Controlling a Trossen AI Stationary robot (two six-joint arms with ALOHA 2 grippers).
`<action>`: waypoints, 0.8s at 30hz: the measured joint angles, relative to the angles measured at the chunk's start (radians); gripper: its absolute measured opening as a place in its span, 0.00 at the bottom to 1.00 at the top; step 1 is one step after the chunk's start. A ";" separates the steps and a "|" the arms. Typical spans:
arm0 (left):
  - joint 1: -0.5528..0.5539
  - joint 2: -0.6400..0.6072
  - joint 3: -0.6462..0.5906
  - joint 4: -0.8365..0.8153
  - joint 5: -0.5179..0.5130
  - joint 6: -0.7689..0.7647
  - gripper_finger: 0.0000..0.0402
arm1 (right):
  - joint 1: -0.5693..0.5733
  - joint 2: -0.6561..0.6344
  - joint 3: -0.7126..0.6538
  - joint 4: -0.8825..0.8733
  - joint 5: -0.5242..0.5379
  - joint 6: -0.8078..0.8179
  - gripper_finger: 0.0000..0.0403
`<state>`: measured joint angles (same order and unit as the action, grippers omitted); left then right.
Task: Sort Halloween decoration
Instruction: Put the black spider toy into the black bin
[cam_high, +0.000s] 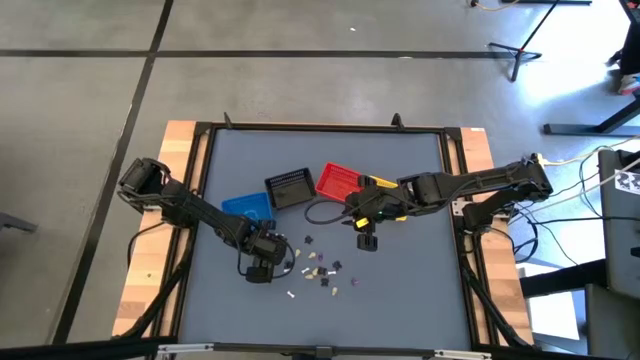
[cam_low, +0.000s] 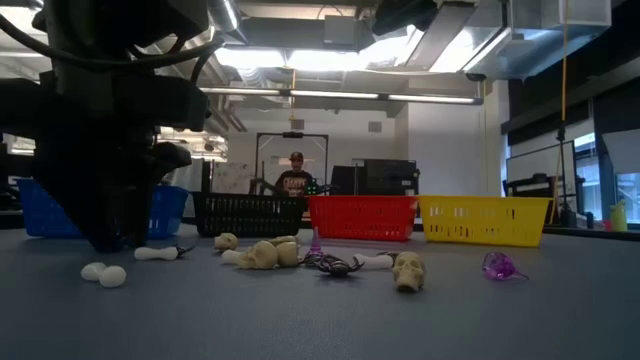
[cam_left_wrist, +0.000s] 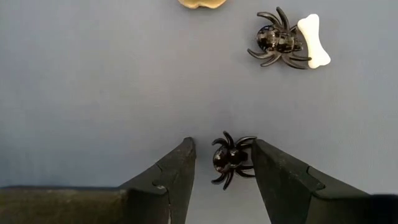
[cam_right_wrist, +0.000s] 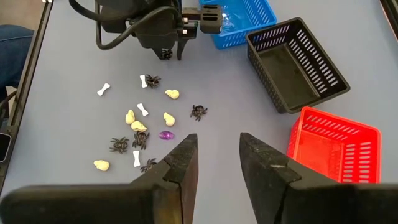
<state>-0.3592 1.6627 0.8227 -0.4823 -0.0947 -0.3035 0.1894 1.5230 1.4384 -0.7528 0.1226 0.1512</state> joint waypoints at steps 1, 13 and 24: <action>0.000 0.000 0.000 0.000 0.000 0.000 0.39 | 0.000 0.000 0.000 0.000 0.000 0.000 0.29; 0.001 -0.004 -0.001 0.000 0.011 0.000 0.21 | 0.000 0.000 0.000 0.000 0.000 0.000 0.29; 0.001 -0.054 -0.006 -0.009 0.010 -0.021 0.15 | 0.000 0.000 0.000 0.000 0.000 0.000 0.29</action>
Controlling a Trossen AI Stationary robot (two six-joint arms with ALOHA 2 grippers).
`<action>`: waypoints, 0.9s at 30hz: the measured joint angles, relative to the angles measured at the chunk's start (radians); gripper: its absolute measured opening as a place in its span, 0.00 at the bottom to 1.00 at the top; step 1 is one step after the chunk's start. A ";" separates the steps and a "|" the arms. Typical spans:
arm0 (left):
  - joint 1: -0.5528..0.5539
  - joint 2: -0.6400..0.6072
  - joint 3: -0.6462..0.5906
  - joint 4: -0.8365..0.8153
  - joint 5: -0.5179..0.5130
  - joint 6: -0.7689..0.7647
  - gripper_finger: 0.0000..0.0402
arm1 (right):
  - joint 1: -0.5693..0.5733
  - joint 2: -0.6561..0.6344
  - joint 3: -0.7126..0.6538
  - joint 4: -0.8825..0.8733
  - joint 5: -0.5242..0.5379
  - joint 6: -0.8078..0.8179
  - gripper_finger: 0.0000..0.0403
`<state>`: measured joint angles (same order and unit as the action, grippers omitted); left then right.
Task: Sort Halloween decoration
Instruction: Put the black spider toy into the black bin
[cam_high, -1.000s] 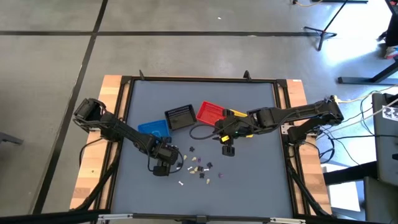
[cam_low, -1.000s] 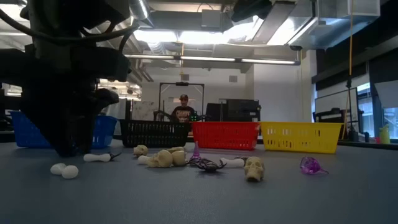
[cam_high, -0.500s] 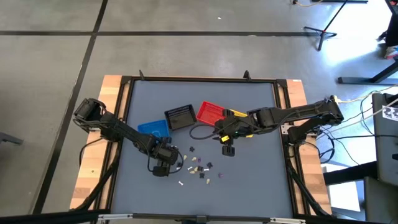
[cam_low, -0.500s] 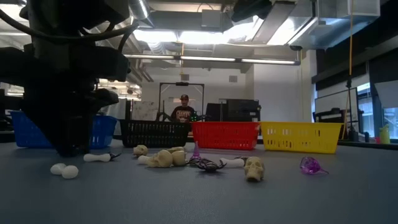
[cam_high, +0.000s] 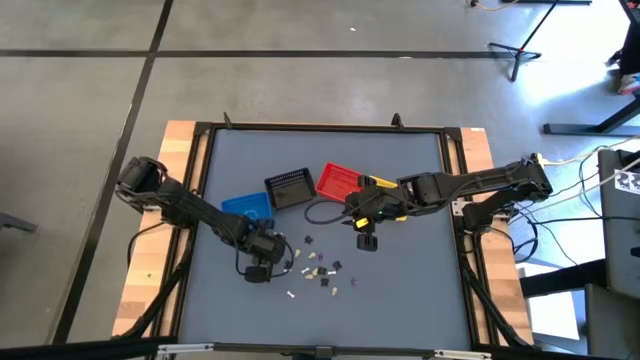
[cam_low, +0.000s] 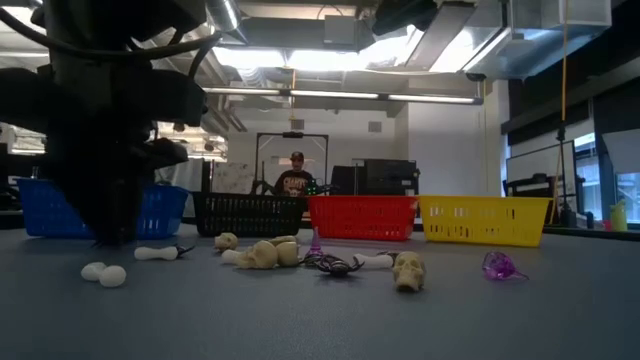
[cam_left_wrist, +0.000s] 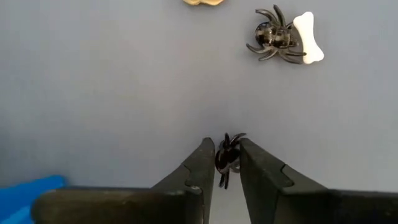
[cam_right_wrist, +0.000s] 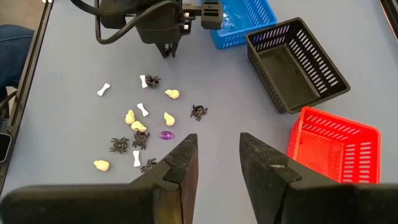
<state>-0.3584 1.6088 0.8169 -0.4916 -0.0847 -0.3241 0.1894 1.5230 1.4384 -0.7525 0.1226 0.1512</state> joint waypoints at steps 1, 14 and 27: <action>0.000 -0.002 0.000 0.002 0.000 -0.008 0.15 | 0.000 0.000 0.000 0.000 0.000 0.000 0.29; 0.000 -0.004 0.001 0.007 0.051 -0.036 0.11 | 0.000 0.000 0.000 0.000 0.000 0.000 0.29; 0.000 -0.006 0.003 0.008 0.067 -0.036 0.01 | 0.000 0.000 0.000 0.000 0.000 0.000 0.29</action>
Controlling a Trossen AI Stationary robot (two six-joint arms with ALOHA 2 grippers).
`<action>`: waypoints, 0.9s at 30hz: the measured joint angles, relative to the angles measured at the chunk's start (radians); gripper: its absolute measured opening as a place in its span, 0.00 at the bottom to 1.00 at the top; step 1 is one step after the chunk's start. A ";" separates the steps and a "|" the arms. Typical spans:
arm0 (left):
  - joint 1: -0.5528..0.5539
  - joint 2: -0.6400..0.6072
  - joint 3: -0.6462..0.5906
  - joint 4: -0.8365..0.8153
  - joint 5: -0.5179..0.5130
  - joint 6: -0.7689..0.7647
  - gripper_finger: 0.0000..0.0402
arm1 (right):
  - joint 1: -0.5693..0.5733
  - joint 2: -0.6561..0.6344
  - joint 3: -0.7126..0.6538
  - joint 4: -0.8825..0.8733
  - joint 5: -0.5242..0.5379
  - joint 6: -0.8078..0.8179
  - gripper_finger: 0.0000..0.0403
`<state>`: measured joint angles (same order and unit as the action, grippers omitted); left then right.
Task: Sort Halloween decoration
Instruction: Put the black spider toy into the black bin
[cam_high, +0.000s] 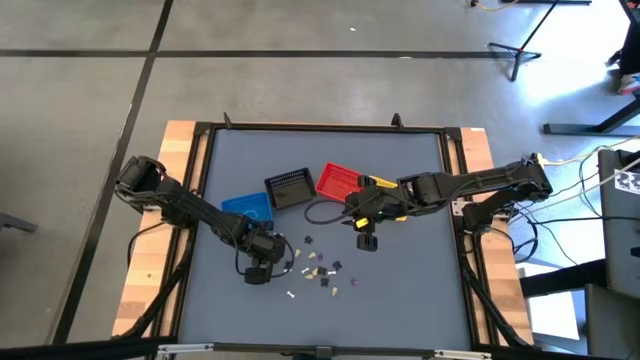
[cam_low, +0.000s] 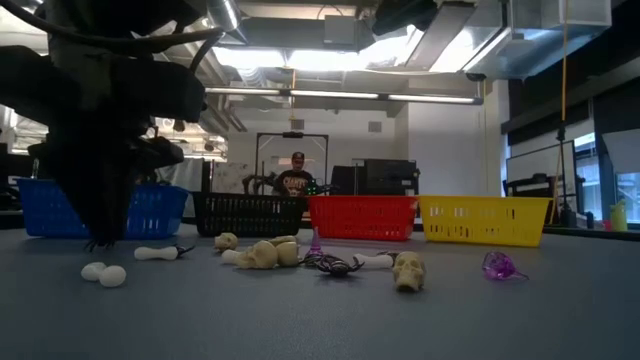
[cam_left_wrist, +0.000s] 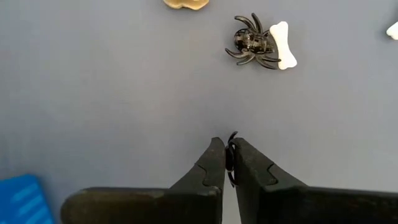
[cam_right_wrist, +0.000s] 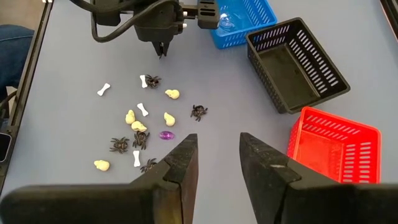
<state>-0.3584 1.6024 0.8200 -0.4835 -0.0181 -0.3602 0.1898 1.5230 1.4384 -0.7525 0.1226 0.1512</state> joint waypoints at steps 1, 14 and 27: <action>0.000 0.000 0.000 0.000 0.003 0.000 0.01 | 0.000 0.000 0.000 0.000 0.000 0.000 0.29; 0.022 0.000 0.105 -0.005 0.014 0.047 0.00 | 0.000 0.000 0.000 -0.002 0.000 -0.006 0.29; 0.214 0.000 0.283 -0.034 -0.030 0.298 0.00 | 0.000 -0.033 0.000 -0.149 0.001 -0.109 0.29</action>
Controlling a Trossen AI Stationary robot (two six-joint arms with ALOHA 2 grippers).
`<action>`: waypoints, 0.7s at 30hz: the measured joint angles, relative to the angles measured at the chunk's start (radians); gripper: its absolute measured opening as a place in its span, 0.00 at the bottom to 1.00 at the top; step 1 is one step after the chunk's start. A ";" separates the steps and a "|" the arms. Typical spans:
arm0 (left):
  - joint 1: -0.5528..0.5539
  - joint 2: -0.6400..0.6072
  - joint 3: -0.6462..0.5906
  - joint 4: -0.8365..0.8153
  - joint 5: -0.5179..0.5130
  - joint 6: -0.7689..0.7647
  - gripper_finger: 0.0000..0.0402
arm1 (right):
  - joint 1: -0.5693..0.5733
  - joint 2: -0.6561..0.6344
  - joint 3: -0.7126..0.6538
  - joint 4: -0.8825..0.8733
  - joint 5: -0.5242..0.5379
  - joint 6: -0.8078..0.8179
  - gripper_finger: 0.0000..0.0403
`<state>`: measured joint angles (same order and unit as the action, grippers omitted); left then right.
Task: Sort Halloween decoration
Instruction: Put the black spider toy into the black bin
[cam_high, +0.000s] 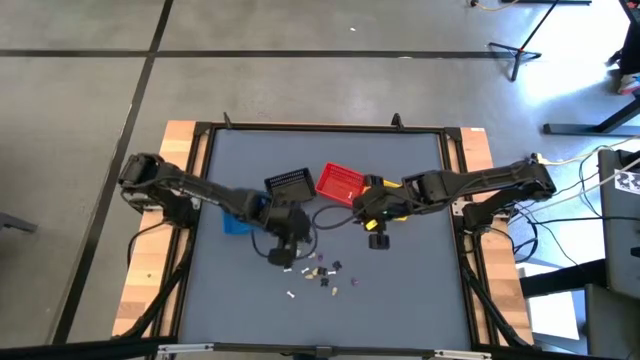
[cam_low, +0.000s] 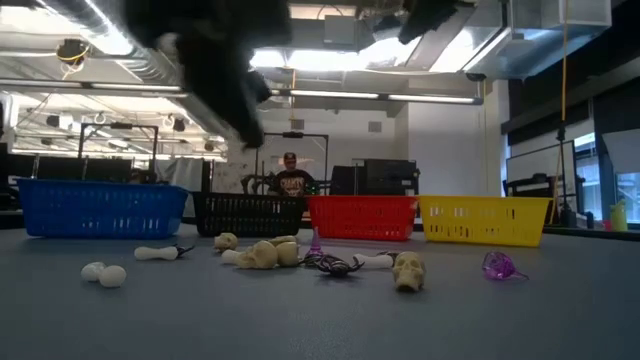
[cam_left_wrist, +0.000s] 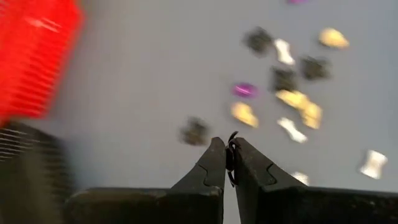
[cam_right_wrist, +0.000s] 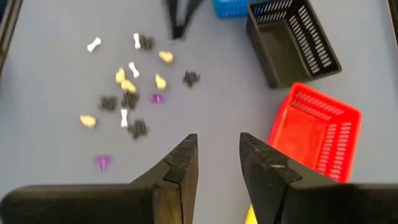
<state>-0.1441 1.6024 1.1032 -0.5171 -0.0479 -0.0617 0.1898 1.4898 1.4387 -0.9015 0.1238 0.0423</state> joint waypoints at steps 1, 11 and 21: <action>0.024 0.000 0.008 -0.002 -0.005 0.020 0.00 | 0.000 -0.002 0.000 -0.012 0.005 -0.009 0.29; 0.245 0.000 0.015 -0.038 -0.036 0.073 0.00 | -0.006 -0.018 0.000 -0.122 0.086 -0.100 0.29; 0.351 0.000 0.010 -0.067 -0.045 0.098 0.01 | -0.096 -0.024 0.000 -0.107 0.083 -0.104 0.29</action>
<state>0.2072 1.6024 1.1133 -0.5836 -0.0927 0.0364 0.0940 1.4654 1.4387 -1.0087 0.2065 -0.0620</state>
